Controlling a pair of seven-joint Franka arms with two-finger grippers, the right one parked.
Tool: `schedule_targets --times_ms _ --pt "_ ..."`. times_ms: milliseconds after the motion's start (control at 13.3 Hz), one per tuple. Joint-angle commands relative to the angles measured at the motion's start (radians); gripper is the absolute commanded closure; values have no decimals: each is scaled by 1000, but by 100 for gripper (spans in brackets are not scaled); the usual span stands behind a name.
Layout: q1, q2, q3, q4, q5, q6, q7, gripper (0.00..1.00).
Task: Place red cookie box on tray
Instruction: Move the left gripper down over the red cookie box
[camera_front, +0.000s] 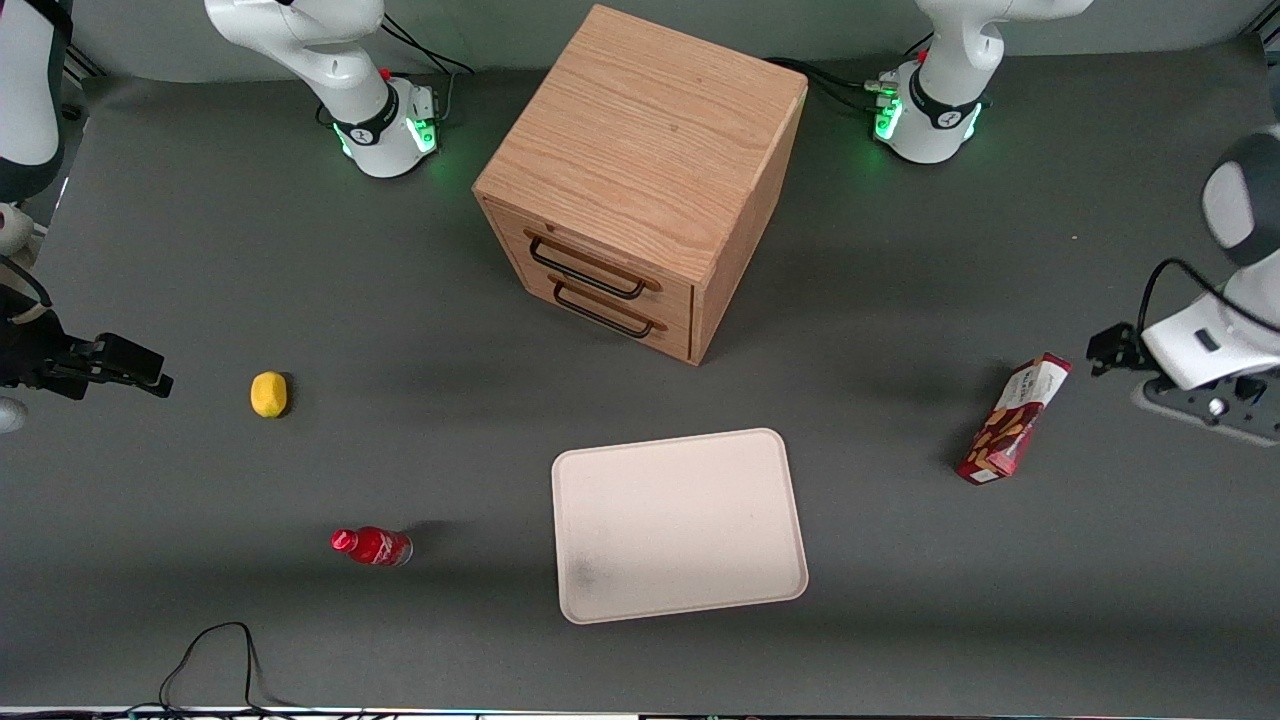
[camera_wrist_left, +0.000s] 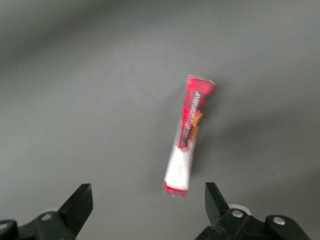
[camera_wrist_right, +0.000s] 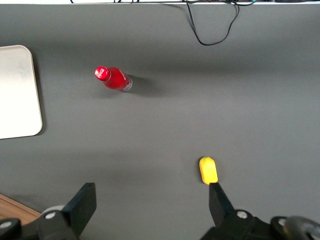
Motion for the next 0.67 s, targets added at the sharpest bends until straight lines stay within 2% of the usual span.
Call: schedule_targets --times_ms 0,300,450,600 --pt "-2 45 10 -134 8 174 56 0" --pt "-5 144 8 -181 -26 246 62 1" --pt "-5 164 8 -213 -76 305 80 1" --pt "-11 185 8 -214 -167 317 123 4"
